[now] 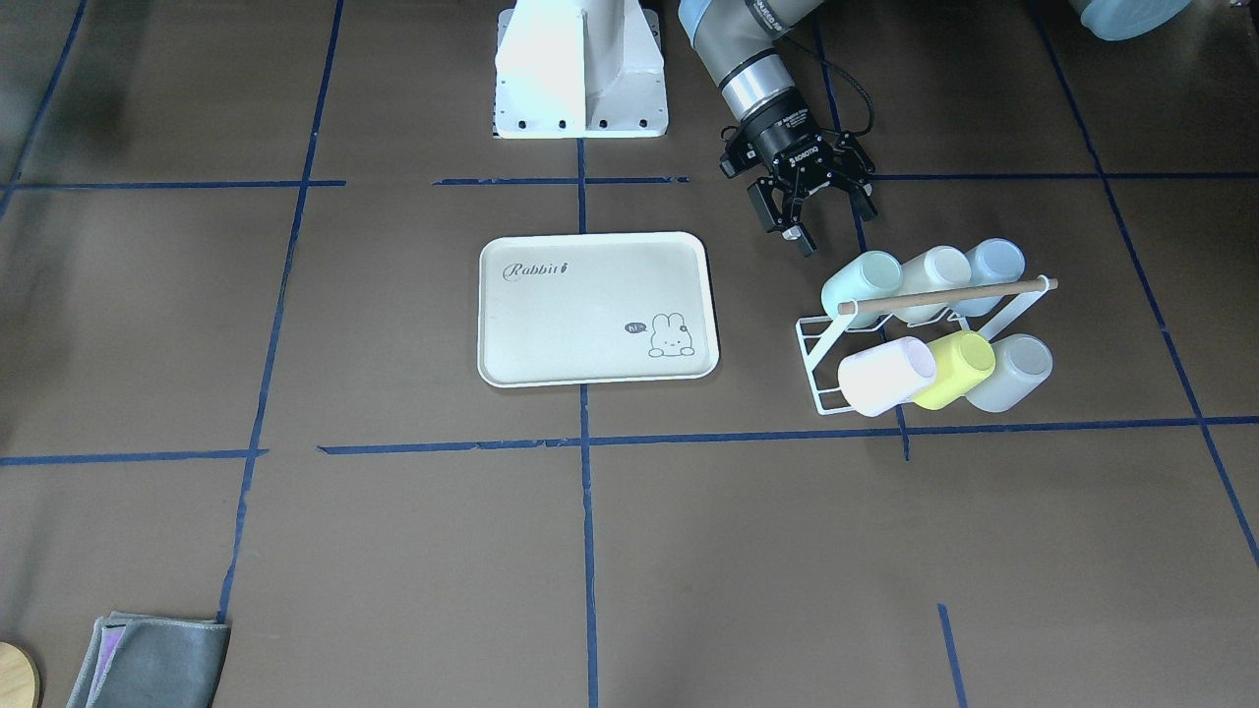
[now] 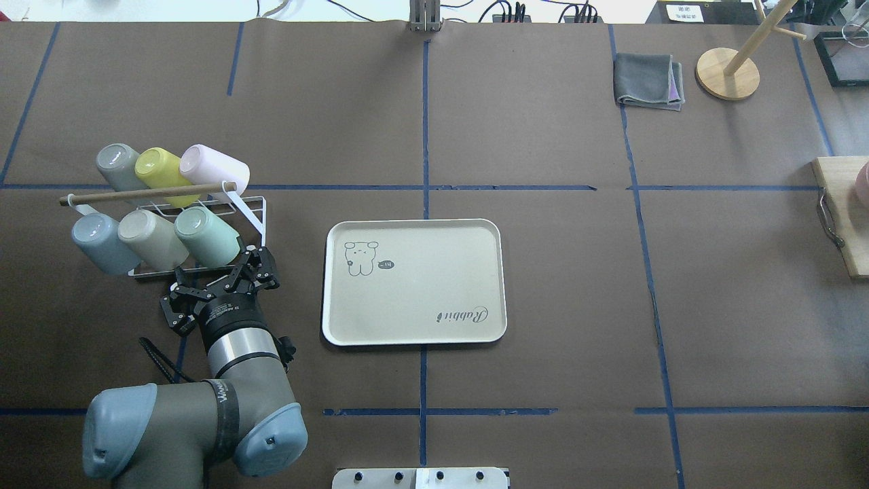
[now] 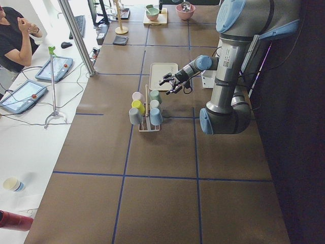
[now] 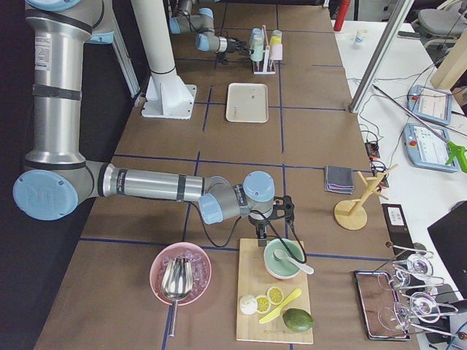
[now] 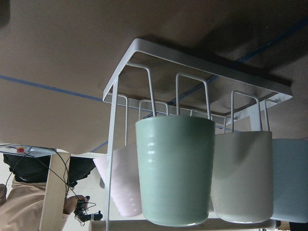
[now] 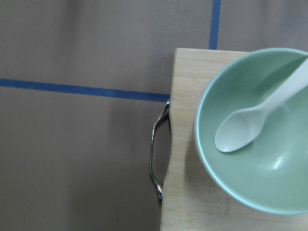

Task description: Pick up and place green cup on tray

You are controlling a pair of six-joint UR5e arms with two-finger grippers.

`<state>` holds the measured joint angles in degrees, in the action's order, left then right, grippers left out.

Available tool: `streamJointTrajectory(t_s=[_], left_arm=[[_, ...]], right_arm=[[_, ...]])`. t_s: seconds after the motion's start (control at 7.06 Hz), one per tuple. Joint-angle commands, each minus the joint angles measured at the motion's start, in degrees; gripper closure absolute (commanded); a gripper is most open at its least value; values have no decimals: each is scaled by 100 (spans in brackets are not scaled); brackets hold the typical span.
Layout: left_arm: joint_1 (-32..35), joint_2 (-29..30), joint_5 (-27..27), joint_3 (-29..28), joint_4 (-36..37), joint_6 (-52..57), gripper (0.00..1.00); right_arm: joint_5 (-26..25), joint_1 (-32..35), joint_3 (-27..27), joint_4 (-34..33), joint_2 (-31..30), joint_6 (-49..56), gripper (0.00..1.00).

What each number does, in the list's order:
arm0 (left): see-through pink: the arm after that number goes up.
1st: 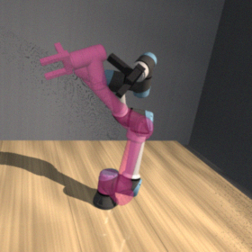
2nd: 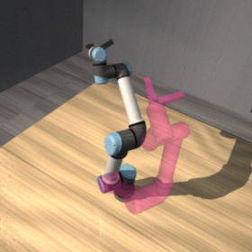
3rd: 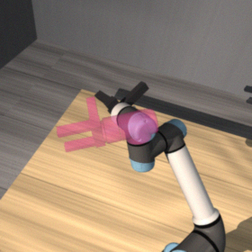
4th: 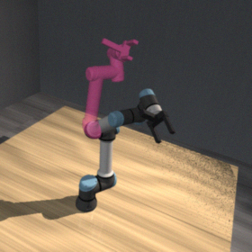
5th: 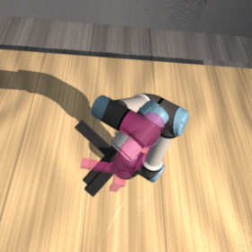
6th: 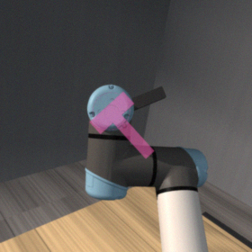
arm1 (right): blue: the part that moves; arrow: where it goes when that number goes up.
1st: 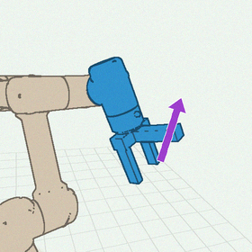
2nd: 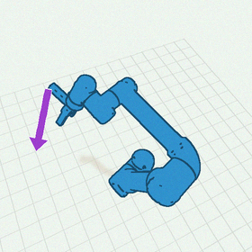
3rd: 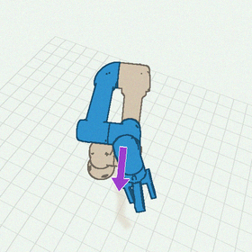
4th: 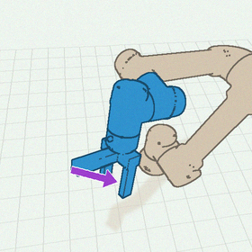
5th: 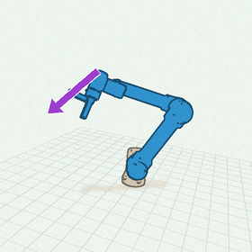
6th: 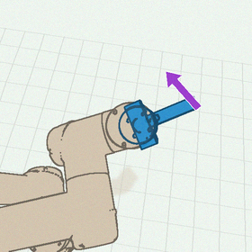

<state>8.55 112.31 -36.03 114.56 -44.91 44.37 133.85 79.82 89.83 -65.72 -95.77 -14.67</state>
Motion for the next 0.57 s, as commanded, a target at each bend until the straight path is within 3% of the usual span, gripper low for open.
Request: streamJointTrajectory(t_s=[0.0,0.14,0.42], left_arm=[[-38,62,157,-450,-9,-216,0],[-55,185,175,-757,-9,-401,1],[128,168,245,-830,-9,-411,1]], right_arm=[[1,-1,-1,-98,-46,-1,0],[1,-1,-1,-142,-55,-1,0],[1,-1,-9,-143,-55,-1,0]])
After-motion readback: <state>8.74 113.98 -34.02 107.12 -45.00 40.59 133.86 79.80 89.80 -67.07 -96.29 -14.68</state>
